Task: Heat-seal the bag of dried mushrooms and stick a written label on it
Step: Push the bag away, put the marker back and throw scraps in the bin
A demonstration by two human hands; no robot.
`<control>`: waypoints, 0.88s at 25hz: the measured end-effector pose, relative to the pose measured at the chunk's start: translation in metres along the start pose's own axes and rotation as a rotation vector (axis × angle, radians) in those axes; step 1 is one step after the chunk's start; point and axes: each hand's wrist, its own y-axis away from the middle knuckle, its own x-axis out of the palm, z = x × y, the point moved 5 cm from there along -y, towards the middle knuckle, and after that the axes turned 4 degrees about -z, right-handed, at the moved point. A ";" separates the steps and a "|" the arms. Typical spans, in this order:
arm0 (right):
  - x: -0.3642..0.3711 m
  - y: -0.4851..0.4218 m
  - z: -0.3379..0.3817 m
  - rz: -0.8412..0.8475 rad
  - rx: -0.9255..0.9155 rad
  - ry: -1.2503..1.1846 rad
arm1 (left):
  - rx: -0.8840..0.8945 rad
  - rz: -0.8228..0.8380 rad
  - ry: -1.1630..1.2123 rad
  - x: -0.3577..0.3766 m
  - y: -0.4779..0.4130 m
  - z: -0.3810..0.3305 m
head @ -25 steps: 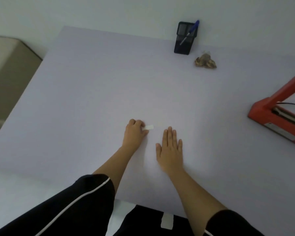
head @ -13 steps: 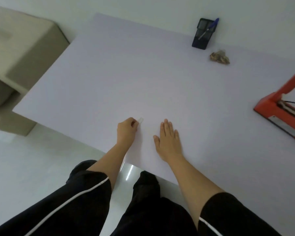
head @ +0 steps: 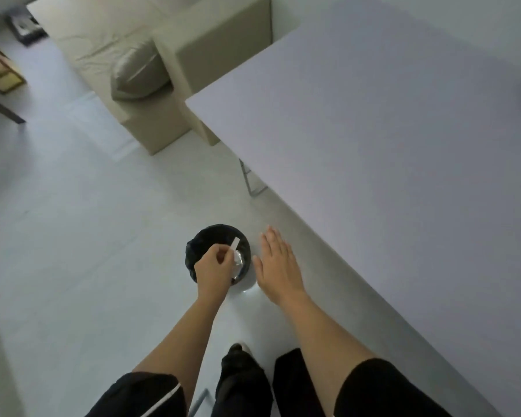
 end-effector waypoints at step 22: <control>0.406 -0.165 -0.140 0.178 0.470 -0.066 | -0.263 -0.010 -0.147 0.174 -0.223 0.382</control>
